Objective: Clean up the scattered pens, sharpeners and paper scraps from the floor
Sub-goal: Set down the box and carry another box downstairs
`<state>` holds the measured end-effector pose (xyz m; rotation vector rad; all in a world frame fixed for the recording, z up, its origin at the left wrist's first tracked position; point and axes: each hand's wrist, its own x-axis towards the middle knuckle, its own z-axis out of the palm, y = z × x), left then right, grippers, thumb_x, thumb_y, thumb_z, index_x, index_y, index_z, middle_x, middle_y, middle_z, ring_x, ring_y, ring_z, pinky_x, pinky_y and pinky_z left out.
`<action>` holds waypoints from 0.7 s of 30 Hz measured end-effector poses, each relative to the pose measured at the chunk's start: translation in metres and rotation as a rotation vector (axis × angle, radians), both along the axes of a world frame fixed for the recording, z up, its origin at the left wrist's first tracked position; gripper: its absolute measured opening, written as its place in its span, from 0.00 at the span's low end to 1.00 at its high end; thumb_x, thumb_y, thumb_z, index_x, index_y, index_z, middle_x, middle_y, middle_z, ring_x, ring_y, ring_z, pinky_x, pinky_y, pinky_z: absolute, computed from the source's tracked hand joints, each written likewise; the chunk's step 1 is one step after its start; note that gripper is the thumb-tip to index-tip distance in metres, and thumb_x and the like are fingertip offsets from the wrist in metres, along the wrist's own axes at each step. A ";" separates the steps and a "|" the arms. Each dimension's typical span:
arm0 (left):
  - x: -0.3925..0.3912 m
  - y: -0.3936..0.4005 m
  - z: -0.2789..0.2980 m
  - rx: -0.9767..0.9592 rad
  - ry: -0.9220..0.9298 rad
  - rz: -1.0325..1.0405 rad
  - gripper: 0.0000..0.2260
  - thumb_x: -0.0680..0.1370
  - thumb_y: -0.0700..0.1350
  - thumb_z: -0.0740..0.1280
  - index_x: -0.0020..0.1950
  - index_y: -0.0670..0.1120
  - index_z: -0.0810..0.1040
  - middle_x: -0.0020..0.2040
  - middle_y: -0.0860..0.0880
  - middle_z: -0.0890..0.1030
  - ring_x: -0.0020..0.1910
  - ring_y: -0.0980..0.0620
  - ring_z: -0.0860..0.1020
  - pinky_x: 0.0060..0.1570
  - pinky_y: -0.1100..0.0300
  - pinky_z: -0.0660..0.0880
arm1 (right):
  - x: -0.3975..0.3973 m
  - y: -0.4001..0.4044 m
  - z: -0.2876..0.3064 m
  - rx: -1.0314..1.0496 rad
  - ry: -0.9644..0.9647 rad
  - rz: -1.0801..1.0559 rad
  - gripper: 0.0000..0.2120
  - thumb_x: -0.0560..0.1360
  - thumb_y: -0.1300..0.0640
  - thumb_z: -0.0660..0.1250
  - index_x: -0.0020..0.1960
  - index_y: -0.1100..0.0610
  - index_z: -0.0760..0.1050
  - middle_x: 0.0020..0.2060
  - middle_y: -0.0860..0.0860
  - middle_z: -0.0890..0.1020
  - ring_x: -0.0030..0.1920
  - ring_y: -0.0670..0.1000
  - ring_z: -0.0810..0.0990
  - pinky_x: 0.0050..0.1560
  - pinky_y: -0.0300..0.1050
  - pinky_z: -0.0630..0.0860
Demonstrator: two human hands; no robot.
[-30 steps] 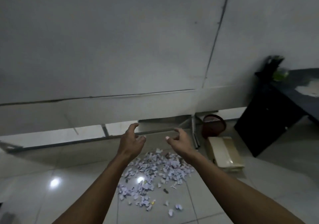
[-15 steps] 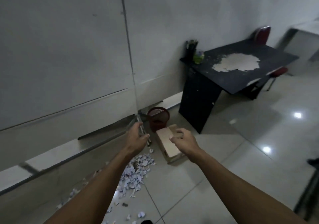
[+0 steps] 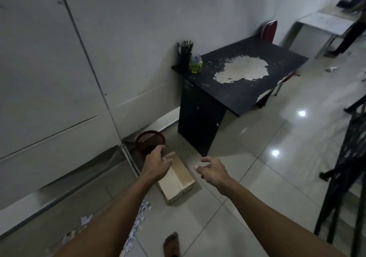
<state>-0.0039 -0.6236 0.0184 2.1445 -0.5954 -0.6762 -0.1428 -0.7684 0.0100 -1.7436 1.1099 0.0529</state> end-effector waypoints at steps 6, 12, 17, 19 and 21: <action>0.050 -0.062 -0.009 -0.011 0.023 0.018 0.26 0.77 0.43 0.68 0.73 0.42 0.66 0.54 0.49 0.79 0.43 0.55 0.77 0.45 0.64 0.71 | 0.058 -0.064 -0.001 0.001 -0.007 0.053 0.23 0.75 0.51 0.71 0.67 0.56 0.71 0.58 0.55 0.78 0.56 0.55 0.79 0.57 0.50 0.78; 0.084 -0.099 -0.024 0.074 0.027 0.074 0.25 0.76 0.43 0.69 0.72 0.42 0.67 0.68 0.43 0.73 0.61 0.47 0.76 0.61 0.56 0.72 | 0.106 -0.105 -0.019 0.077 0.021 0.106 0.23 0.75 0.51 0.71 0.67 0.55 0.71 0.60 0.54 0.77 0.58 0.55 0.78 0.62 0.54 0.76; 0.102 -0.123 -0.045 0.124 0.059 0.195 0.24 0.75 0.42 0.69 0.70 0.42 0.70 0.68 0.43 0.74 0.64 0.46 0.75 0.63 0.56 0.72 | 0.139 -0.137 -0.041 0.147 0.093 0.205 0.23 0.76 0.53 0.70 0.69 0.55 0.69 0.60 0.54 0.77 0.58 0.54 0.78 0.60 0.51 0.76; 0.108 -0.134 -0.052 0.136 0.104 0.283 0.24 0.75 0.42 0.68 0.70 0.42 0.69 0.67 0.43 0.74 0.64 0.46 0.74 0.63 0.54 0.72 | 0.158 -0.156 -0.053 0.173 0.126 0.275 0.22 0.76 0.54 0.70 0.68 0.55 0.69 0.55 0.52 0.78 0.53 0.52 0.79 0.54 0.48 0.78; 0.111 -0.140 -0.057 0.145 0.144 0.352 0.23 0.75 0.41 0.68 0.70 0.43 0.69 0.67 0.43 0.74 0.63 0.46 0.75 0.62 0.52 0.73 | 0.172 -0.169 -0.060 0.190 0.146 0.336 0.22 0.76 0.53 0.70 0.68 0.54 0.69 0.51 0.51 0.78 0.51 0.51 0.79 0.49 0.46 0.78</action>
